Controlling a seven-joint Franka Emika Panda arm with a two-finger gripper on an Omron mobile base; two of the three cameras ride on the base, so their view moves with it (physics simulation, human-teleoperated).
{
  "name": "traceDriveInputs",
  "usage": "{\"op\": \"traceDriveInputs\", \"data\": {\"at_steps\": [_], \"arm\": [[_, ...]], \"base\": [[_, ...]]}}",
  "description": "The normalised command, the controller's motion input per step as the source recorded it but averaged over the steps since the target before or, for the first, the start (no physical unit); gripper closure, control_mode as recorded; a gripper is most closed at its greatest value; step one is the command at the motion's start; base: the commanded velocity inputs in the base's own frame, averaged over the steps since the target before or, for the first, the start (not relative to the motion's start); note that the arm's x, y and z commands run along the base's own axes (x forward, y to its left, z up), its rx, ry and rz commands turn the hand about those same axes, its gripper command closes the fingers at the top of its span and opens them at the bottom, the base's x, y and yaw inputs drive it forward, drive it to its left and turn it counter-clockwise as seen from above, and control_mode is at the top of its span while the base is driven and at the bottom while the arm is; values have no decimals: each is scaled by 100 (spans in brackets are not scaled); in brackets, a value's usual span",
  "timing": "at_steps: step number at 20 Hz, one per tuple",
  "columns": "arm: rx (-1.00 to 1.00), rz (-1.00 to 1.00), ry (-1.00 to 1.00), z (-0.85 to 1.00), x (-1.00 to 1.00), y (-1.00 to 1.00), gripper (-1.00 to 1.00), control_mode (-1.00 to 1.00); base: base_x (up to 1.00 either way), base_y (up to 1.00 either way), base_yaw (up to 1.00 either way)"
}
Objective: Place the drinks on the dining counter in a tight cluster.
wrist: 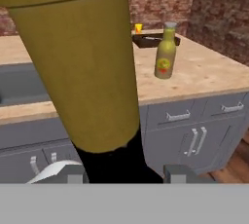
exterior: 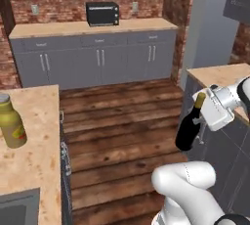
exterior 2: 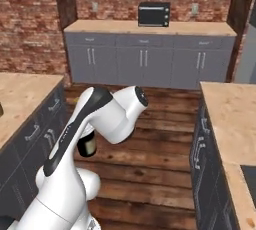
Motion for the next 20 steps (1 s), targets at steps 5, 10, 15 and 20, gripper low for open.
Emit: {"op": "traceDriveInputs", "data": {"at_steps": [5, 10, 15, 20], "arm": [[0, 0, 0, 0, 0, 0, 100, 100], [0, 0, 0, 0, 0, 0, 100, 100], [0, 0, 0, 0, 0, 0, 100, 100], [0, 0, 0, 0, 0, 0, 100, 100]], "base": [[100, -43, 48], [100, -60, 40], [99, -72, 59], [36, -71, 66]]}}
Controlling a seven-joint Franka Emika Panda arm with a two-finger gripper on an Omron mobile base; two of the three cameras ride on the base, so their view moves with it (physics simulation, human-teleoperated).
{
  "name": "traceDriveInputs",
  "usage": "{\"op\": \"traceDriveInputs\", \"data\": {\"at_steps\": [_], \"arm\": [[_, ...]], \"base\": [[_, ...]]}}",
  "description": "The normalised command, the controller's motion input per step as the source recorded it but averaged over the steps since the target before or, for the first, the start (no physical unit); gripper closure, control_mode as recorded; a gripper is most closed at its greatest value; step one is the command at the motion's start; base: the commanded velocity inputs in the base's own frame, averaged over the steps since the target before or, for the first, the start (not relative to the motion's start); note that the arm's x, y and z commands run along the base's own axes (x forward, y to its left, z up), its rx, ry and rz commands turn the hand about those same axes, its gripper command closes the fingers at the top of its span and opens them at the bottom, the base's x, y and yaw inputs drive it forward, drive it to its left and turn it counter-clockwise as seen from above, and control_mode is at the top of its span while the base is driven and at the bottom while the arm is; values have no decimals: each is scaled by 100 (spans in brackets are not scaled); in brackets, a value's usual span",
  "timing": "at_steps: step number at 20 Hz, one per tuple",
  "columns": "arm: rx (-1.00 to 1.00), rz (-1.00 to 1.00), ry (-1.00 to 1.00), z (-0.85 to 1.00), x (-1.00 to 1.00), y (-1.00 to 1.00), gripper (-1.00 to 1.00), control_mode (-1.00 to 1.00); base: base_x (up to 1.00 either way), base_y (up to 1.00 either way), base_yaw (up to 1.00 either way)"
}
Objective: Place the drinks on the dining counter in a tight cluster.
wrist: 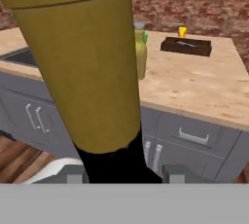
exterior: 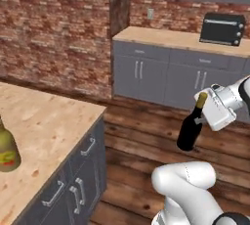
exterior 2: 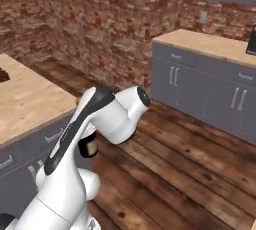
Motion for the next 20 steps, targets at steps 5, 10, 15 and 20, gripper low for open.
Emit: {"op": "traceDriveInputs", "data": {"at_steps": [5, 10, 15, 20], "arm": [[0, 0, 0, 0, 0, 0, 100, 100], [0, 0, 0, 0, 0, 0, 100, 100], [0, 0, 0, 0, 0, 0, 100, 100], [0, 0, 0, 0, 0, 0, 100, 100]], "base": [[40, -15, 89], [38, 0, 100], [38, 0, 100], [77, -74, 57]]}}
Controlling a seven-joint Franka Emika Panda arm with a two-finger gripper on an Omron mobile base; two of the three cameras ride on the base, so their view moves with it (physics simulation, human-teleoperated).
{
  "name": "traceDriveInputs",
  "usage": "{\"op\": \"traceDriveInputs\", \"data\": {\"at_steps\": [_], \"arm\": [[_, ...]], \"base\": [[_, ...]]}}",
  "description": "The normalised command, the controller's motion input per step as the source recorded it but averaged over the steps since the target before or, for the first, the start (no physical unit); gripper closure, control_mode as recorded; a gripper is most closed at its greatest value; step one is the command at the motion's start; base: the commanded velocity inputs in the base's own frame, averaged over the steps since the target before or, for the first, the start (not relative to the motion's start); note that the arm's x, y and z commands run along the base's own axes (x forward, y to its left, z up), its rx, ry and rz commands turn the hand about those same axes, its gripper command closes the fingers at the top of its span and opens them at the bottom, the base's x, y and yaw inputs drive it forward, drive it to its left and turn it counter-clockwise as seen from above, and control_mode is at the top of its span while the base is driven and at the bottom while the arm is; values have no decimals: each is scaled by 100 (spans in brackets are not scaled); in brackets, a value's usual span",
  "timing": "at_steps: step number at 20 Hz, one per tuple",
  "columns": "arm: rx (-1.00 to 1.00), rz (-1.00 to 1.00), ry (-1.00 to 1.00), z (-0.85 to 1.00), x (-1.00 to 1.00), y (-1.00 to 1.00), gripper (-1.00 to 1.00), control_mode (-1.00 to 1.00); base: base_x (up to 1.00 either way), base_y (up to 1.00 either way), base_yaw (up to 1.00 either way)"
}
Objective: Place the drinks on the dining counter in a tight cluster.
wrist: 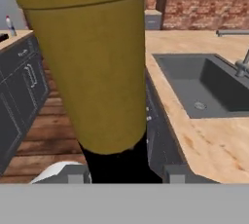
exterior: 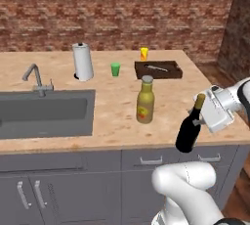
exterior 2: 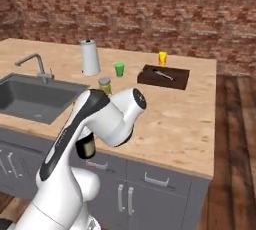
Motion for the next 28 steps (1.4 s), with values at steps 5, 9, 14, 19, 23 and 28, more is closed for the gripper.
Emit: {"op": "traceDriveInputs", "data": {"at_steps": [5, 9, 14, 19, 23, 28], "arm": [[0, 0, 0, 0, 0, 0, 100, 100], [0, 0, 0, 0, 0, 0, 100, 100], [0, 0, 0, 0, 0, 0, 100, 100], [0, 0, 0, 0, 0, 0, 100, 100], [0, 0, 0, 0, 0, 0, 100, 100], [0, 0, 0, 0, 0, 0, 100, 100]], "base": [[19, -83, -3], [1, 16, -18], [15, 94, -35], [62, 52, -28], [59, -91, 11], [19, -47, 12]]}}
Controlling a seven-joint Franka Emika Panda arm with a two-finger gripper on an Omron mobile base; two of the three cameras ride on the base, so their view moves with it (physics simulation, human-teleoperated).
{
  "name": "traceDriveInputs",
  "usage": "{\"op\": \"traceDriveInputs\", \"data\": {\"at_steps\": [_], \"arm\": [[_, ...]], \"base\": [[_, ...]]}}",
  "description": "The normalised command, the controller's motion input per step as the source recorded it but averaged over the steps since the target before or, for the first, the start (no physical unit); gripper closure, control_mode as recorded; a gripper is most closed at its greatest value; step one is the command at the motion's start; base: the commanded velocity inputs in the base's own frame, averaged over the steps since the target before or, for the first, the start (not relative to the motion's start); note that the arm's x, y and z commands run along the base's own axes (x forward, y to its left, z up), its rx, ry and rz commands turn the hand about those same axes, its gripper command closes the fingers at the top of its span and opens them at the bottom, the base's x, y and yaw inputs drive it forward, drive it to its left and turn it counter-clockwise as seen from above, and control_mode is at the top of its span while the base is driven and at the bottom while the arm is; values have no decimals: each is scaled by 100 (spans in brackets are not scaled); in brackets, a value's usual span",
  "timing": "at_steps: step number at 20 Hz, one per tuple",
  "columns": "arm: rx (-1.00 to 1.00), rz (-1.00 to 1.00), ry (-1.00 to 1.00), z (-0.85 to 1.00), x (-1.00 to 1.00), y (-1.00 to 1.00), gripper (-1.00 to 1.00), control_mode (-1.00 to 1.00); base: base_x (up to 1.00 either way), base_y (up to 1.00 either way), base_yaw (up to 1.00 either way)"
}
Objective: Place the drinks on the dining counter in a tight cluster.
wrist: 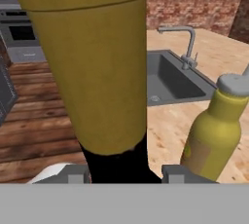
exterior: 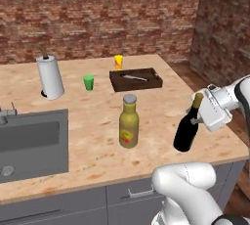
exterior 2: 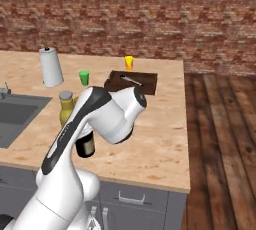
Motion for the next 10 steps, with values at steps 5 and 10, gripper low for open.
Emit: {"op": "traceDriveInputs", "data": {"at_steps": [5, 10], "arm": [[0, 0, 0, 0, 0, 0, 100, 100], [0, 0, 0, 0, 0, 0, 100, 100]], "base": [[36, 29, -7], [28, 26, -5]]}}
